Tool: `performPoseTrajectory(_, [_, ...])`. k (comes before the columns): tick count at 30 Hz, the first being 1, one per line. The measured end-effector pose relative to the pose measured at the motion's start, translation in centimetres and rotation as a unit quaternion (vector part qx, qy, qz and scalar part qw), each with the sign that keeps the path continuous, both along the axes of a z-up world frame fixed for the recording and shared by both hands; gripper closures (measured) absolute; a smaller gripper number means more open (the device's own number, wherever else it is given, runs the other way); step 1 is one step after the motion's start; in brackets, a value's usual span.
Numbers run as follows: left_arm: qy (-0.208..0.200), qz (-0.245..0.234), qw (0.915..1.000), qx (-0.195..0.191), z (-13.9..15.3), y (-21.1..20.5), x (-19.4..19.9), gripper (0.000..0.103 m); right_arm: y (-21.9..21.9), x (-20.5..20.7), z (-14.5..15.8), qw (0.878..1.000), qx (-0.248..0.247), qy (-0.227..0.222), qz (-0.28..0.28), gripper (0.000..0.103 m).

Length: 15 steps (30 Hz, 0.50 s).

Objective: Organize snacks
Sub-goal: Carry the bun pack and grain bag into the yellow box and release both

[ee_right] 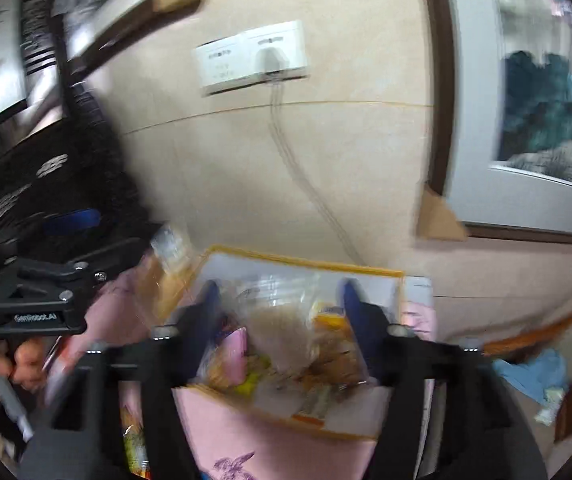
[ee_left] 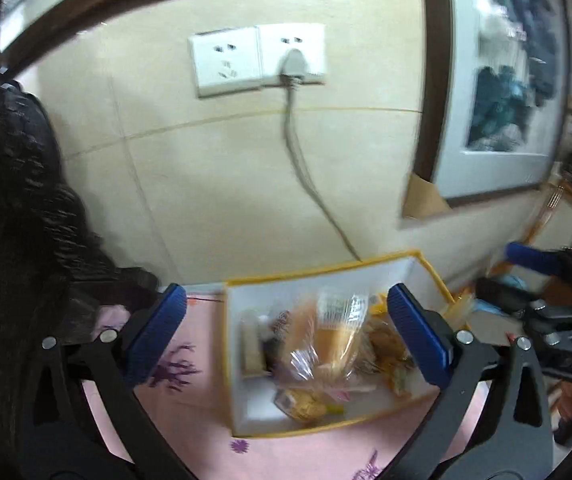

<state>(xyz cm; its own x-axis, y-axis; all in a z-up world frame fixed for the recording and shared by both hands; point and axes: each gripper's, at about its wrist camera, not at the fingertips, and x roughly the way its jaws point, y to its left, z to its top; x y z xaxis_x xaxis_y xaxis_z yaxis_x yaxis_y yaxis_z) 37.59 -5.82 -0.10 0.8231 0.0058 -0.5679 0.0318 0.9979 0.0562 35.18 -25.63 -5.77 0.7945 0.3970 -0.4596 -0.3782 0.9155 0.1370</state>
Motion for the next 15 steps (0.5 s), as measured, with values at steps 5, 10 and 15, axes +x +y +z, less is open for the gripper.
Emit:
performPoseTrajectory(5, [-0.034, 0.008, 0.9986, -0.040, 1.0, 1.9, -3.2, 0.002, -2.2, -2.2, 0.1, 0.999, 0.043, -0.021, -0.015, 0.017])
performPoseTrajectory(10, [-0.008, 0.035, 0.9973, -0.064, -0.7, 4.0, -6.5, 0.002, -3.8, -4.7, -2.9, 0.998, 0.054, 0.021, -0.024, 0.017])
performPoseTrajectory(15, [0.026, 0.060, 0.9947, -0.080, -4.5, 6.1, -11.0, 0.002, -3.9, -8.0, -7.8, 0.996, 0.034, 0.079, -0.013, 0.017])
